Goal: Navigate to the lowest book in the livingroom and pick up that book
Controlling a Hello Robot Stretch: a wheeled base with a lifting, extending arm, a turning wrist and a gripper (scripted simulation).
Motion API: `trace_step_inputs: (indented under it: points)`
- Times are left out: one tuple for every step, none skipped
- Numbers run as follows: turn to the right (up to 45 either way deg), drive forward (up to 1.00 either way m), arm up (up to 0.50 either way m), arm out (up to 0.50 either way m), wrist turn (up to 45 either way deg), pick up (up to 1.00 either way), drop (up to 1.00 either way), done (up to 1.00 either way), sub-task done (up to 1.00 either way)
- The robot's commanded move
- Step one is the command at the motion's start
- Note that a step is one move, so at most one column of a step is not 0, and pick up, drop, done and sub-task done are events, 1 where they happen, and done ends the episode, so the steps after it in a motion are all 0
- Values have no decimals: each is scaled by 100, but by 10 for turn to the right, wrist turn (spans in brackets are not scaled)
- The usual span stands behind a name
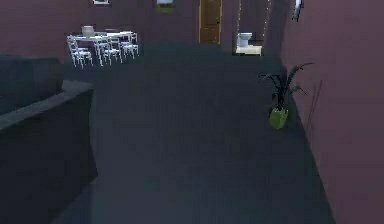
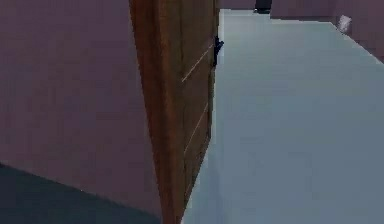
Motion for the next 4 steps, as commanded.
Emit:
trace_step_inputs:
  points:
    - [0,100,0,0,0,0,0,0,0]
    - [0,80,0,0,0,0,0,0,0]
    - [-210,0,0,0,0,0,0,0,0]
    - [0,40,0,0,0,0,0,0,0]
